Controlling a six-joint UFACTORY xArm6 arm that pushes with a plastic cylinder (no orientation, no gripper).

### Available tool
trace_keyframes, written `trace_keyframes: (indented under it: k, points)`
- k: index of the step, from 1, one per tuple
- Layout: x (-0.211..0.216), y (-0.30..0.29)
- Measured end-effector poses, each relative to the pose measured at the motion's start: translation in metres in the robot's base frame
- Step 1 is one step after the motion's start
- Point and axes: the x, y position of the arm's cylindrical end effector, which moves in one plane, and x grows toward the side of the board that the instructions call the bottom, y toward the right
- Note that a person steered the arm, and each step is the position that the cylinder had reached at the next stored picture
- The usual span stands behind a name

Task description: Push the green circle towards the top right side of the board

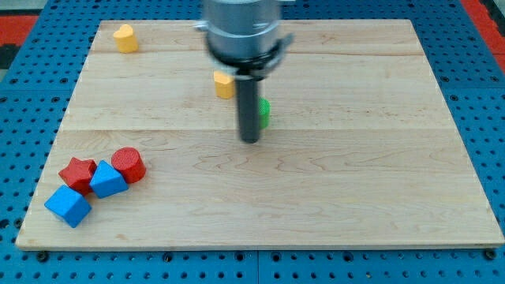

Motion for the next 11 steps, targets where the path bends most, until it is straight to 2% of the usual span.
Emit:
trace_keyframes:
  k: [1, 2, 3, 4, 5, 6, 7, 9, 10, 11]
  points:
    - [-0.044, 0.016]
    - [0.008, 0.004]
    - [-0.023, -0.058]
    - [-0.038, 0.019]
    - [-0.084, 0.044]
    - [-0.137, 0.043]
    - [-0.156, -0.002]
    - [-0.153, 0.070]
    - [-0.175, 0.129]
    - [-0.185, 0.150]
